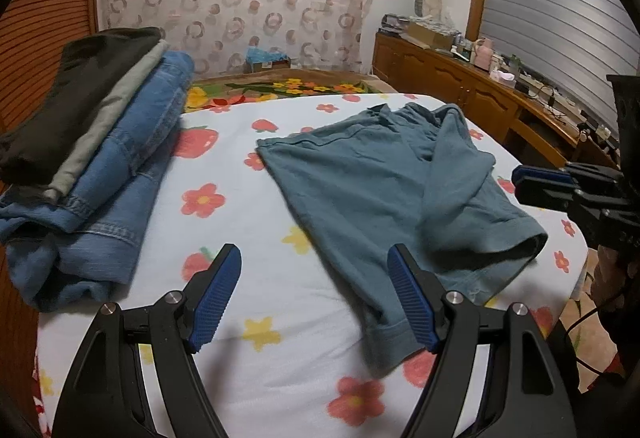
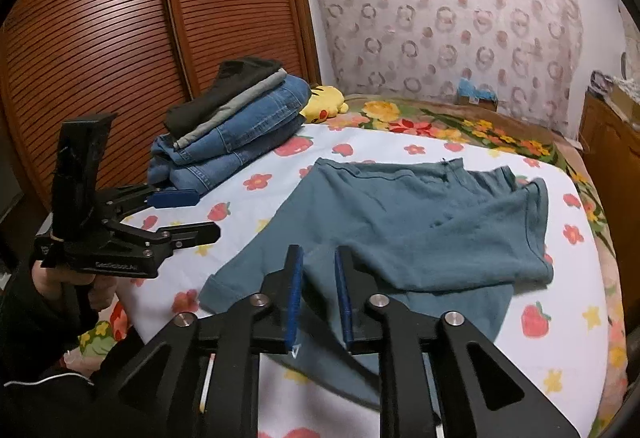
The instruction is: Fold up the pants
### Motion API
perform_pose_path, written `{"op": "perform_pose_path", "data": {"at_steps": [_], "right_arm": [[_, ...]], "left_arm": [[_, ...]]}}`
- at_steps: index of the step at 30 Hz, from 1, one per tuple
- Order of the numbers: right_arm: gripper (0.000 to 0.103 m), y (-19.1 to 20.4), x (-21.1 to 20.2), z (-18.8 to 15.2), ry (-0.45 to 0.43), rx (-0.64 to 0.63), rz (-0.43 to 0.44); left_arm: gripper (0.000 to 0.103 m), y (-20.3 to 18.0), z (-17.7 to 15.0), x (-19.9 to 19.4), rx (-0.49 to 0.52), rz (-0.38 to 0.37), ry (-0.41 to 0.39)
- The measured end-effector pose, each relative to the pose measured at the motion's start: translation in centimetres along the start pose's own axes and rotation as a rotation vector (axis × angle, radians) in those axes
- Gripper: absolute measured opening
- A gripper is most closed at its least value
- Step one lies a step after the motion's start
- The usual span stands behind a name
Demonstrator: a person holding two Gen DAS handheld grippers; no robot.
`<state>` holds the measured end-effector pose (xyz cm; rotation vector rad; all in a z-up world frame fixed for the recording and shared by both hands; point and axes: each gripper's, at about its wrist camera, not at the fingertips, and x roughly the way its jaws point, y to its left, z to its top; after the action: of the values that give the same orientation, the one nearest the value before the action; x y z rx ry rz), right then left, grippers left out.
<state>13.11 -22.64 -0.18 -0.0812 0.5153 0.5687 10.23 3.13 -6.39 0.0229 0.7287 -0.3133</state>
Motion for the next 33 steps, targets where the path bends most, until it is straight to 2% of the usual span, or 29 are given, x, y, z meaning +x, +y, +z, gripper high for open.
{"op": "perform_pose_path", "data": {"at_steps": [2, 9, 14, 21, 26, 33], "right_arm": [[0.033, -0.3, -0.6, 0.0, -0.006, 0.005, -0.018], [0.033, 0.3, -3.5, -0.8, -0.004, 0.03, -0.084], [0.033, -0.4, -2.9, -0.4, 0.016, 0.041, -0.162], [0.033, -2.7, -0.3, 0.7, 0.047, 0.088, -0.269], [0.033, -3.3, 2.3, 1.8, 0.075, 0.117, -0.281], [0.033, -3.8, 5.8, 2.8, 0.133, 0.155, -0.249]], "left_arm": [[0.076, -0.5, 0.1, 0.3, -0.002, -0.017, 0.002], [0.076, -2.9, 0.8, 2.0, 0.019, -0.083, 0.022], [0.073, -4.4, 1.1, 3.0, 0.038, -0.132, 0.044], [0.068, -5.7, 1.2, 4.2, 0.063, -0.161, 0.068], [0.064, -5.8, 0.9, 5.0, 0.067, -0.16, 0.09], [0.064, -5.6, 0.3, 6.2, 0.069, -0.137, 0.124]]}}
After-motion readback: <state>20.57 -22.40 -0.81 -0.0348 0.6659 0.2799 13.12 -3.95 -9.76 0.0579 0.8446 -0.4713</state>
